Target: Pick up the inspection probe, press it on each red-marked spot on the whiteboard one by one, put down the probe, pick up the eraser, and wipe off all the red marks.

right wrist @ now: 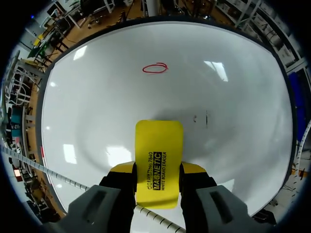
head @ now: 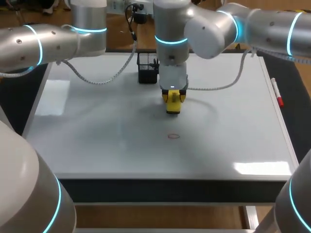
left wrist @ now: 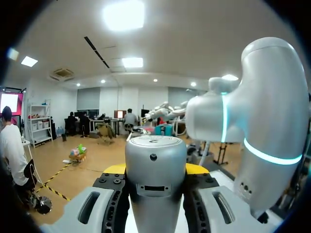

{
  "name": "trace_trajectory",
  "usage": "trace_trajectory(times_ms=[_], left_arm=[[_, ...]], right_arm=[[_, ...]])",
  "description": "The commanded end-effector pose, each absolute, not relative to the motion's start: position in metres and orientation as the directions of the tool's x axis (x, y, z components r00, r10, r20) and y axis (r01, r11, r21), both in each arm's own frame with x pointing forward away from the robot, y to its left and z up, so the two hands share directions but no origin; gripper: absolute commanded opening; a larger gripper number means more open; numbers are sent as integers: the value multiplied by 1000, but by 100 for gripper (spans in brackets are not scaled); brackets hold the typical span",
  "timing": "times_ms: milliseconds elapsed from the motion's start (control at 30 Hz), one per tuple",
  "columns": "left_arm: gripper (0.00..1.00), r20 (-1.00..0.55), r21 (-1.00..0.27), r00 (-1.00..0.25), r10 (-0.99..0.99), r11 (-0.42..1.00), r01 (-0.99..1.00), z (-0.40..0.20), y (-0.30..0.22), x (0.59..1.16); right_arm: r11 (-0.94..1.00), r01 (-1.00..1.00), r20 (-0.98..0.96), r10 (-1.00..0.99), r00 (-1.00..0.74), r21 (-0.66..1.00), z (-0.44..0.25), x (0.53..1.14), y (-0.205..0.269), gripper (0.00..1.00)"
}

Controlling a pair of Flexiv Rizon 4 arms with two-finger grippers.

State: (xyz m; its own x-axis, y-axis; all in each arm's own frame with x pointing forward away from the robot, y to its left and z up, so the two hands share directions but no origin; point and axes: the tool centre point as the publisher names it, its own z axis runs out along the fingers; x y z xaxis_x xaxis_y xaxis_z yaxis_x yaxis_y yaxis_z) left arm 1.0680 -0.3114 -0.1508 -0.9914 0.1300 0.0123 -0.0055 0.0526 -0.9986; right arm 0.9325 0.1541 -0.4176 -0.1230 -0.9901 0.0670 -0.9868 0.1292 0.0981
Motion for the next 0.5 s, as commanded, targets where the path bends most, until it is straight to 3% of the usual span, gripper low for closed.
trace_trajectory(times_ms=[33, 500], left_arm=[[0, 14, -998, -991, 131, 55, -7, -149, -311, 1068], [0, 14, -998, -991, 131, 55, -7, -149, -311, 1068]], right_arm=[[127, -987, 61, -991, -121, 103, -425, 937, 155, 0], [148, -981, 38, -989, -144, 124, -434, 939, 145, 0]])
